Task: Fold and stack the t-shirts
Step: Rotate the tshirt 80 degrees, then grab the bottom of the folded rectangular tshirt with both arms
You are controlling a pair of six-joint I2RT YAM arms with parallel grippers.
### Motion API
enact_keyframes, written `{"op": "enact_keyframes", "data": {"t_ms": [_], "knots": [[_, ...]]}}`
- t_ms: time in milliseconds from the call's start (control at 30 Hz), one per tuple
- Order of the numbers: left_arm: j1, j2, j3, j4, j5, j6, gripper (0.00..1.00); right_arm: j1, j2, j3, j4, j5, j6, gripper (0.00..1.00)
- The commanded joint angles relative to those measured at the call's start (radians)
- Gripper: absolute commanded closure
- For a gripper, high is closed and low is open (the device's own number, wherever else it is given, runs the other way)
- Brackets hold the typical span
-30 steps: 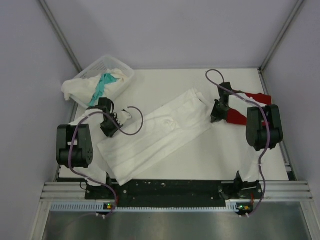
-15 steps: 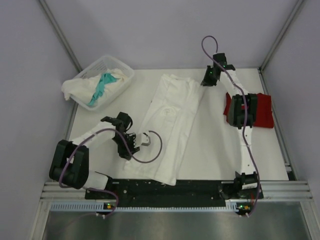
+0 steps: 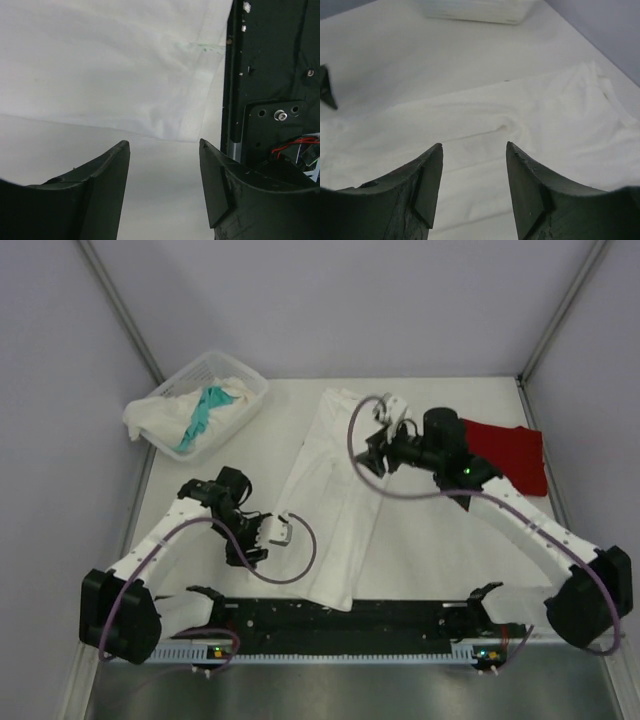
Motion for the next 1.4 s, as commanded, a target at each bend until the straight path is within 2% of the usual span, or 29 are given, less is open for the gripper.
{"op": "enact_keyframes", "data": {"t_ms": [0,67,167,300,567,733,867,933,1000,1033,1067,1133,1233,1367], "knots": [[0.001,-0.09,-0.11,-0.064,0.032,0.222,0.37,0.244,-0.179,-0.351,0.083,-0.157,-0.533,0.47],[0.0,-0.124,-0.149,-0.057,0.024,0.28,0.37,0.367,-0.242,-0.44,0.034,-0.183,-0.638,0.45],[-0.006,-0.161,-0.201,-0.03,0.029,0.339,0.36,0.545,-0.267,-0.494,-0.026,-0.063,-0.65,0.44],[-0.023,-0.193,-0.248,0.027,0.013,0.334,0.35,0.757,-0.195,-0.496,-0.089,0.089,-0.658,0.44],[-0.06,-0.181,-0.342,0.145,-0.115,0.296,0.35,0.92,-0.055,-0.51,-0.103,0.171,-0.656,0.45],[-0.089,-0.161,-0.342,0.199,-0.126,0.248,0.35,0.937,0.026,-0.525,-0.002,0.168,-0.64,0.46],[-0.137,-0.13,-0.366,0.228,-0.151,0.201,0.39,0.946,0.077,-0.529,0.029,0.163,-0.63,0.51],[-0.152,-0.118,-0.37,0.228,-0.162,0.182,0.49,0.947,0.089,-0.537,0.046,0.133,-0.624,0.59],[-0.167,-0.115,-0.37,0.226,-0.172,0.172,0.64,0.949,0.094,-0.54,0.057,0.12,-0.607,0.84],[-0.175,-0.114,-0.37,0.222,-0.175,0.166,0.74,0.949,0.088,-0.546,0.064,0.126,-0.594,0.94],[-0.18,-0.115,-0.368,0.22,-0.177,0.164,0.83,0.949,0.077,-0.549,0.07,0.143,-0.581,0.99],[-0.189,-0.117,-0.348,0.217,-0.175,0.146,1.0,0.941,0.026,-0.56,0.084,0.172,-0.551,1.0],[-0.189,-0.1,-0.232,0.236,-0.16,0.052,1.0,0.873,-0.056,-0.551,0.104,0.189,-0.434,1.0],[-0.188,-0.003,-0.02,0.219,-0.152,-0.084,1.0,0.692,-0.158,-0.536,0.121,0.153,-0.295,1.0]]}}
